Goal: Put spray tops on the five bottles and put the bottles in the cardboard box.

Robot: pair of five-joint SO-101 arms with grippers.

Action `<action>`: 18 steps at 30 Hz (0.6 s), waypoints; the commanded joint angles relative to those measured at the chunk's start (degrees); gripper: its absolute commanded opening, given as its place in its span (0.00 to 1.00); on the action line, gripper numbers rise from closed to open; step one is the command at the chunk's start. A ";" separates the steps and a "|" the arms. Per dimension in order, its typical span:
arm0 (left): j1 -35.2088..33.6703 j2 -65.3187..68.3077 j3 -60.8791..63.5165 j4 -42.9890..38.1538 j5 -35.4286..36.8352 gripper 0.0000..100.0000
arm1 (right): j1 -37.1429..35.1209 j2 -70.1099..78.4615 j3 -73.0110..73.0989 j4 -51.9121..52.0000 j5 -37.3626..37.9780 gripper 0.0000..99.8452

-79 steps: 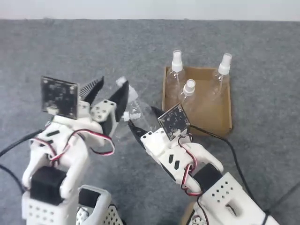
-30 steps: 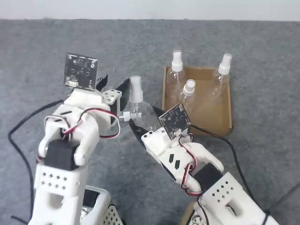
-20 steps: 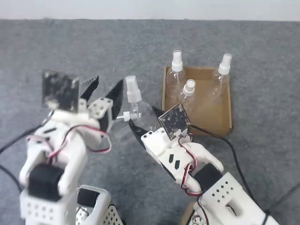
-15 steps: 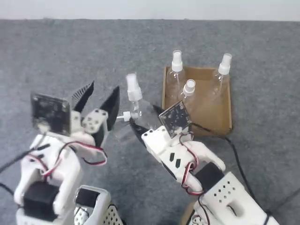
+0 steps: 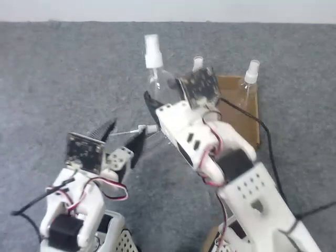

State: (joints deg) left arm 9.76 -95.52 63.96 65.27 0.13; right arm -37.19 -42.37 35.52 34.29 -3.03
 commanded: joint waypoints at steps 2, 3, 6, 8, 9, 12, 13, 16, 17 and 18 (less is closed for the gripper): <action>5.45 -5.19 5.76 -2.46 -0.26 0.35 | 0.66 7.08 -9.05 0.92 -0.62 0.01; 5.89 -5.71 6.73 -3.25 -0.26 0.35 | 0.48 8.66 -9.85 1.01 -0.62 0.01; 5.71 -5.80 8.92 -6.68 -0.18 0.36 | -2.15 11.74 -11.25 1.27 -0.62 0.01; 4.04 -5.27 10.15 -8.53 -0.18 0.36 | -4.79 12.18 -11.43 3.65 -0.62 0.01; 2.99 -4.92 10.77 -9.67 -0.18 0.35 | -5.85 12.00 -11.43 5.05 -0.53 0.01; -0.44 -3.87 12.18 -12.75 -0.18 0.34 | -6.90 9.63 -11.43 8.31 -0.26 0.01; -0.88 -3.43 12.53 -13.45 -0.18 0.34 | -6.81 8.57 -11.43 9.36 -0.26 0.01; -0.79 -2.20 13.14 -14.42 -0.26 0.33 | -6.81 4.79 -11.43 13.14 -0.18 0.01; -0.79 -1.85 13.14 -14.42 -0.26 0.33 | -6.81 3.47 -11.43 14.20 -0.18 0.01; -0.79 -1.67 13.14 -14.42 -0.26 0.33 | -6.73 2.24 -11.43 15.25 -0.18 0.01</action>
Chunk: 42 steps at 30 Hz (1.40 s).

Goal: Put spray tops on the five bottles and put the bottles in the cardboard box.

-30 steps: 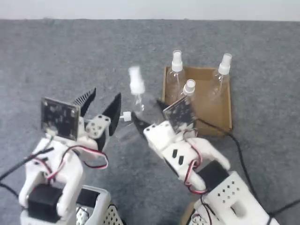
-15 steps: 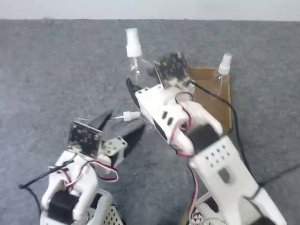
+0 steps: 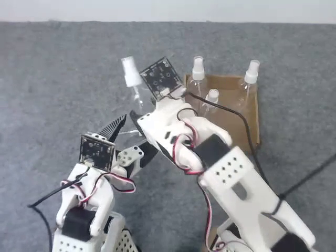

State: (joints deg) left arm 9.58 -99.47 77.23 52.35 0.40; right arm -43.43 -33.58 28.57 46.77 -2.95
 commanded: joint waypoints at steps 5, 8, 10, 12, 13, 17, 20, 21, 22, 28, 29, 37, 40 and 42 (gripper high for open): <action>-0.62 2.64 0.04 -1.49 -0.53 0.33 | 1.54 -10.15 -4.48 6.90 -0.18 0.01; -0.62 2.64 0.13 -1.49 -0.53 0.33 | 4.53 -10.07 -4.48 6.90 -0.18 0.01; -0.62 2.64 0.13 -1.49 -0.53 0.33 | 5.58 -10.07 -4.48 6.90 0.09 0.01; -0.62 2.29 0.40 -1.49 -0.44 0.33 | 6.11 -10.51 -4.48 7.08 2.90 0.01; -0.62 2.29 0.75 -1.49 -0.44 0.33 | 6.81 -10.59 -4.57 7.16 4.48 0.01; -0.62 2.29 1.45 -1.58 -0.44 0.33 | 13.14 -10.07 -11.25 14.29 6.24 0.01; -1.14 2.29 1.54 -2.29 -0.44 0.33 | 19.56 -10.68 -16.97 21.41 6.33 0.01; -1.23 2.29 1.71 -2.81 -0.44 0.33 | 21.93 -10.68 -18.20 23.96 6.33 0.01; -1.23 2.29 1.71 -2.99 -0.44 0.33 | 24.13 -10.68 -18.46 25.71 6.33 0.01; -1.23 2.29 1.71 -2.99 -0.88 0.18 | 36.09 -10.68 -6.86 21.41 5.80 0.01; -1.32 2.29 1.71 -2.99 -0.88 0.15 | 37.58 -10.68 -4.04 18.95 5.80 0.01; -1.32 2.29 3.91 -5.36 -0.70 0.01 | 44.35 -10.68 17.85 -6.11 5.63 0.01; -1.32 2.29 4.79 -6.59 -0.79 0.01 | 44.18 -10.68 24.88 -16.40 1.85 0.01; -1.32 2.29 4.88 -6.68 -0.88 0.01 | 44.18 -10.68 28.57 -21.67 0.35 0.01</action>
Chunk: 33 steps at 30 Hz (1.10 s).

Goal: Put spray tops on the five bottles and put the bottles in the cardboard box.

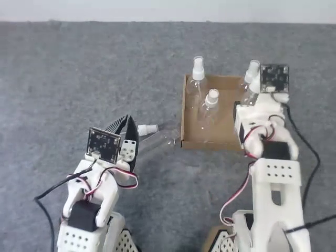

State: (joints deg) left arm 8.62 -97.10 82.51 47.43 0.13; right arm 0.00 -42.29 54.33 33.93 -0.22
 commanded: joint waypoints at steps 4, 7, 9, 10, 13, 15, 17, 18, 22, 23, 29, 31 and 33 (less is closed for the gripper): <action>-0.35 -0.09 -0.31 -1.76 -0.62 0.01 | 0.84 -1.98 9.05 -17.54 -2.46 0.01; -0.35 -0.09 -0.31 -1.76 -0.62 0.01 | 1.01 -1.89 13.19 -25.19 -2.37 0.01; -0.35 -0.09 -0.31 -1.67 -0.62 0.01 | 1.01 -1.36 15.03 -28.70 -2.20 0.01; -0.35 -0.09 -0.31 -1.67 -0.62 0.01 | 0.84 -1.27 15.65 -29.76 -2.20 0.01; -0.35 -0.09 -0.31 -1.58 -0.62 0.01 | 0.92 -1.27 16.09 -30.81 -2.20 0.01; -0.35 -0.09 -0.31 -1.58 -0.62 0.01 | 1.01 -1.19 15.74 -31.16 -2.20 0.01; -0.35 -0.09 -0.31 -1.58 -0.62 0.01 | 0.75 -1.19 15.03 -31.16 -2.20 0.01; -0.35 -0.09 -0.31 -1.58 -0.62 0.01 | 0.75 -1.01 14.68 -31.16 -2.20 0.01; -0.35 -0.09 -0.31 -1.49 -0.44 0.01 | 1.10 2.59 12.04 -31.16 -2.20 0.01; -0.35 -0.09 -0.31 -1.49 -0.44 0.01 | 1.10 3.91 11.52 -31.16 -2.20 0.01; -0.35 -0.09 -0.31 -1.49 -0.44 0.01 | 1.54 9.54 10.99 -36.53 -2.20 0.01; -0.35 -0.09 -0.31 -1.49 -0.44 0.01 | 1.80 11.47 10.99 -38.55 -2.20 0.01; -0.35 -0.09 -0.31 -1.49 -0.44 0.01 | 1.89 13.58 10.99 -39.87 -2.20 0.01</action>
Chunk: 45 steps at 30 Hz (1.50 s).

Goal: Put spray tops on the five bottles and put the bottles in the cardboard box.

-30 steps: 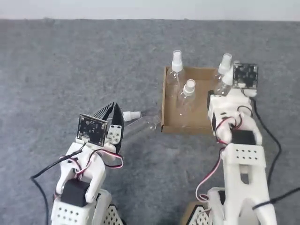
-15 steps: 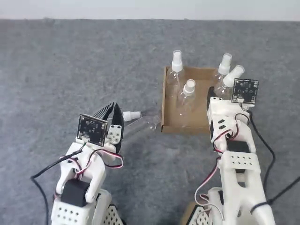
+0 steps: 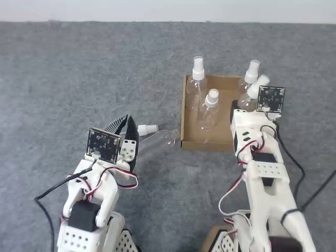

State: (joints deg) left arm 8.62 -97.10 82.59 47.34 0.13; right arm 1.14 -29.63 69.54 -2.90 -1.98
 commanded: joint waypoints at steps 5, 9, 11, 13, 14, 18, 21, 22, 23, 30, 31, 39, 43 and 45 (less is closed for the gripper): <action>-0.35 -0.09 -0.40 -1.41 -0.53 0.01 | 0.75 5.85 -4.22 -8.22 -0.44 0.01; -0.35 -0.09 -0.40 -1.41 -0.53 0.01 | 0.75 8.22 -4.04 -11.74 -0.44 0.01; -0.35 -0.09 -0.40 -1.41 -0.53 0.01 | 0.75 9.10 -4.04 -12.79 -0.44 0.01; -0.35 -0.09 -0.40 -1.41 -0.53 0.01 | 0.75 9.98 -4.04 -13.32 -0.44 0.01; -0.35 -0.09 -0.40 -1.41 -0.53 0.01 | 0.75 10.42 -4.04 -13.85 -0.44 0.01; -0.35 -0.09 -0.40 -1.41 -0.53 0.01 | 0.75 12.53 -4.04 -15.96 -0.44 0.01; -0.35 -0.09 -0.40 -1.41 -0.53 0.01 | 0.75 13.49 -4.04 -16.48 -0.44 0.01; -0.35 -0.09 -0.40 -1.41 -0.53 0.01 | 0.75 13.67 -4.04 -16.48 -0.35 0.01; -0.35 -0.09 -0.40 -1.41 -0.53 0.01 | 0.75 13.76 -4.04 -16.31 -0.35 0.01; -0.35 -0.09 -0.40 -1.41 -0.53 0.01 | 0.13 13.41 -2.29 -16.31 6.51 0.01; -0.35 -0.09 -0.40 -1.41 -0.53 0.01 | 0.13 13.41 -2.11 -16.31 6.86 0.01; -0.35 -0.09 -0.40 -1.41 -0.53 0.01 | 0.13 13.41 -1.76 -16.31 7.03 0.01; -0.35 -0.09 -0.40 -1.41 -0.53 0.01 | 0.13 13.41 -1.76 -16.22 6.95 0.01; -0.35 -0.09 -0.40 -1.41 -0.53 0.01 | 0.13 13.41 -1.76 -16.04 6.95 0.01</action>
State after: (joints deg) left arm 8.62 -97.10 82.59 47.34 0.13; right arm 1.14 -15.65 69.54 -18.02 4.09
